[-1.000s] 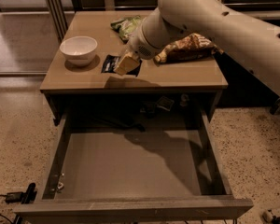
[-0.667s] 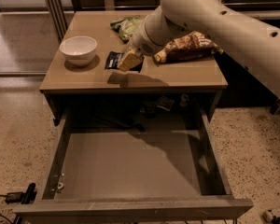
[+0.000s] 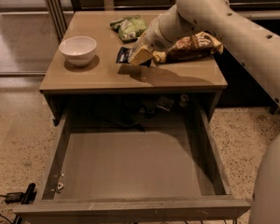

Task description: Pick rxbar blueberry from top drawer and place on counter

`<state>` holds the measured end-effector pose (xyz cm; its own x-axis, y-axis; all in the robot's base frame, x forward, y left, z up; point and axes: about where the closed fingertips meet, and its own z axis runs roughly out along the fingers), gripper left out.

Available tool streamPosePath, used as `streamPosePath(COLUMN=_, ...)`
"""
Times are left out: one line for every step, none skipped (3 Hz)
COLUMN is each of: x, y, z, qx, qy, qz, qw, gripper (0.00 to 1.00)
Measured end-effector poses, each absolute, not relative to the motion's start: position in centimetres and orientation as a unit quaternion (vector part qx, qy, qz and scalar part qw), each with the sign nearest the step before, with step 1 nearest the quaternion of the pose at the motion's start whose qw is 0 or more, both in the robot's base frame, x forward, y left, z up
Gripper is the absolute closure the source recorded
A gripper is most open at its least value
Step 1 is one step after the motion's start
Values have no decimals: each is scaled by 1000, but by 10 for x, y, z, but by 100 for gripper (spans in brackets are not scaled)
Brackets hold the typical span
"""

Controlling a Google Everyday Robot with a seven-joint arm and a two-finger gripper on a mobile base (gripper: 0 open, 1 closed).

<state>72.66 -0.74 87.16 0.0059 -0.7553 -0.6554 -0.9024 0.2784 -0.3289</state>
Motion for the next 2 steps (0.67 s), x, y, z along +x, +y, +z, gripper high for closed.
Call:
streamPosePath(x=736, y=-19, z=864, qx=-589, qy=702, qz=103, qw=388, gripper=100)
streamPosePath(x=737, y=-24, z=849, qx=-594, qy=707, qz=124, qw=364, gripper=100)
